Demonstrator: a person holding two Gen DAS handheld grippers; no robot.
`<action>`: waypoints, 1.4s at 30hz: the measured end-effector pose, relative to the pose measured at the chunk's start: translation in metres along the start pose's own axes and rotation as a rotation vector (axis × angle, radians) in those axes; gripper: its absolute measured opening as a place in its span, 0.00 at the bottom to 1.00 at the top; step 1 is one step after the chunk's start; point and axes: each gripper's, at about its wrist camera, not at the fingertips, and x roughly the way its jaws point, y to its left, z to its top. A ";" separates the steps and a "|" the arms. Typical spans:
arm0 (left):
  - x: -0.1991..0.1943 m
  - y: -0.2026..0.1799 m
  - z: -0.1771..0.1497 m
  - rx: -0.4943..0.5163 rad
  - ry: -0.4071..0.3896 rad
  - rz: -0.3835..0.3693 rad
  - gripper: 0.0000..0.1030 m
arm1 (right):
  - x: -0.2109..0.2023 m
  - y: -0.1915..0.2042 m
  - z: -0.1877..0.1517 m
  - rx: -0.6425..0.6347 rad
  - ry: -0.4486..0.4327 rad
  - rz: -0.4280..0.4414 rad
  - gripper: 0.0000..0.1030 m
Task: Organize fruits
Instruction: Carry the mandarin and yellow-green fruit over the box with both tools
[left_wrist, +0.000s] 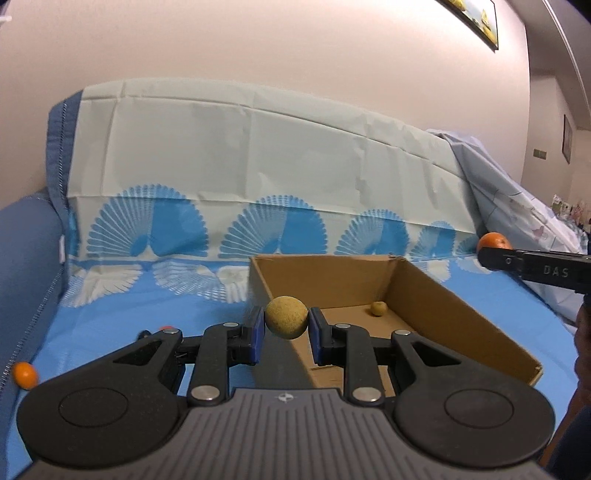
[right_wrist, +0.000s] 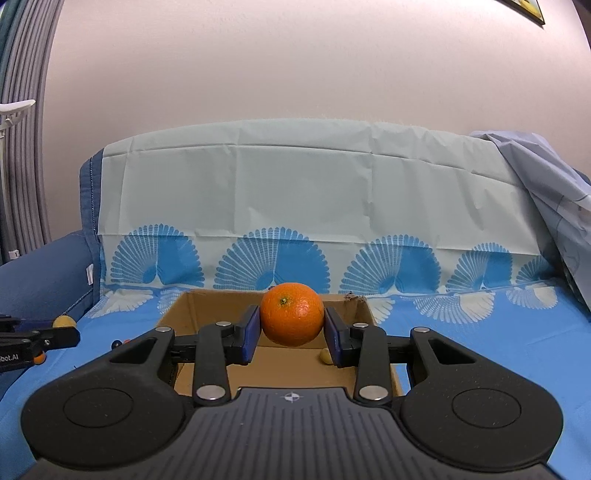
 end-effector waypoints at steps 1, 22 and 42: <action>0.001 -0.003 -0.001 0.001 0.002 -0.009 0.27 | 0.000 0.000 0.000 -0.001 0.001 -0.001 0.37; 0.010 -0.028 -0.009 0.075 -0.006 -0.075 0.27 | 0.011 0.007 -0.001 0.003 0.016 -0.005 0.37; 0.013 -0.039 -0.013 0.082 -0.012 -0.106 0.27 | 0.020 0.019 -0.002 -0.017 0.031 0.011 0.38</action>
